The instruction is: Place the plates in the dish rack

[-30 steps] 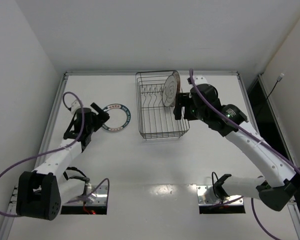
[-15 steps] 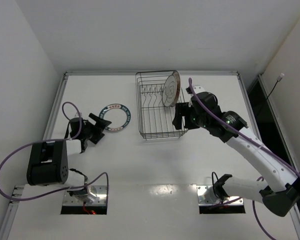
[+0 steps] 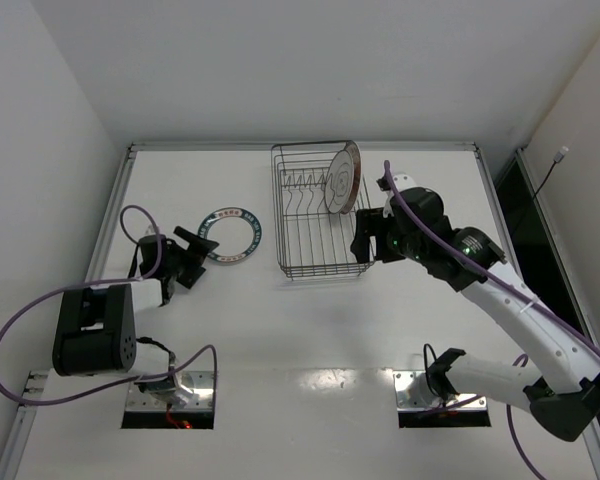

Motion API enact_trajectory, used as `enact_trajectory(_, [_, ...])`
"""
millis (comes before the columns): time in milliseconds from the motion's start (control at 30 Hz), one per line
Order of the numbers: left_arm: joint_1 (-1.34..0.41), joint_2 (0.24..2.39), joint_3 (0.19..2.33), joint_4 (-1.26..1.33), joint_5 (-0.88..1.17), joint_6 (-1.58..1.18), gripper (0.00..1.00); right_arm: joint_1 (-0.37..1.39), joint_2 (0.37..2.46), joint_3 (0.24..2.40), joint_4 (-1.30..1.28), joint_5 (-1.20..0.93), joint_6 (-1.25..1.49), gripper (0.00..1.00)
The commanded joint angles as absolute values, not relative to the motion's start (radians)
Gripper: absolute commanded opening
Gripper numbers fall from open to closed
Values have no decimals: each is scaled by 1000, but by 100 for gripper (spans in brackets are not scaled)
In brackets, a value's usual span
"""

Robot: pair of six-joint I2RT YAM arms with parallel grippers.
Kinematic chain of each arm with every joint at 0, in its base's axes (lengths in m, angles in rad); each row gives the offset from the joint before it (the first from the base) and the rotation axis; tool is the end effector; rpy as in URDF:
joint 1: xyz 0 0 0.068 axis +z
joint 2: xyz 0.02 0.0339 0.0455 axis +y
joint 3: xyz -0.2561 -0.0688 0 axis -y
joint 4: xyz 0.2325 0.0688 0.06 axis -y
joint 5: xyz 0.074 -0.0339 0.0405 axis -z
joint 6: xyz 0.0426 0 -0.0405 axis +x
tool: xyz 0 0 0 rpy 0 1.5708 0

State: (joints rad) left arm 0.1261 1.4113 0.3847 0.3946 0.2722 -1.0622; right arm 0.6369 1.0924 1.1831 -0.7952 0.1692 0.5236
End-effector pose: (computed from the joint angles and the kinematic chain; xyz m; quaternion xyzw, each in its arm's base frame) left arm 0.2433 0.0193 0.1305 -0.4438 0.7665 -0.3102 0.3454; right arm 0.1784 0.1230 0.3465 -0.0158 0.9050 0.1651 0.3918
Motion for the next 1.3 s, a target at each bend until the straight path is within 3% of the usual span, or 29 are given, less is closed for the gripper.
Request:
enact_trajectory(0, [135,1407,402,262,181,-1048,89,637,1057,1166,-788,190,512,71])
enact_trajectory(33, [135,1398,413,243,181,-1048,80,637,1057,1166,-788,190,503,71])
enact_trajectory(67, [135,1397,413,268,181,-1020,99,637,1057,1166,-788,190,503,71])
enact_trajectory(133, [147,1436,413,324,313,-991,100,637,1057,1166,-798,190,503,71])
enact_trajectory(500, [160,1664,436,485,434,-1040,100,637,1057,1166,-798,199,474,71])
enact_trajectory(600, [150,1700,436,526,468,-1049,91,637,1057,1166,-807,199,474,71])
enact_trajectory(667, [150,1700,445,526,468,-1049,78,637,1057,1166,-807,199,474,71])
enact_trajectory(733, [150,1700,457,500,468,-1014,60,637,1057,1166,-807,199,474,71])
enact_trajectory(767, [141,1700,466,483,457,-1003,42,637,1057,1166,-816,199,474,71])
enact_trajectory(833, [129,1700,495,434,457,-973,26,637,1057,1166,-816,199,474,71])
enact_trajectory(867, [129,1700,505,417,445,-963,12,637,1057,1166,-816,199,474,71])
enact_trajectory(933, [118,1700,528,376,433,-940,1,637,1057,1166,-825,209,474,71])
enact_trajectory(1267, [118,1353,597,115,293,-853,0,637,1029,1166,-815,204,465,71])
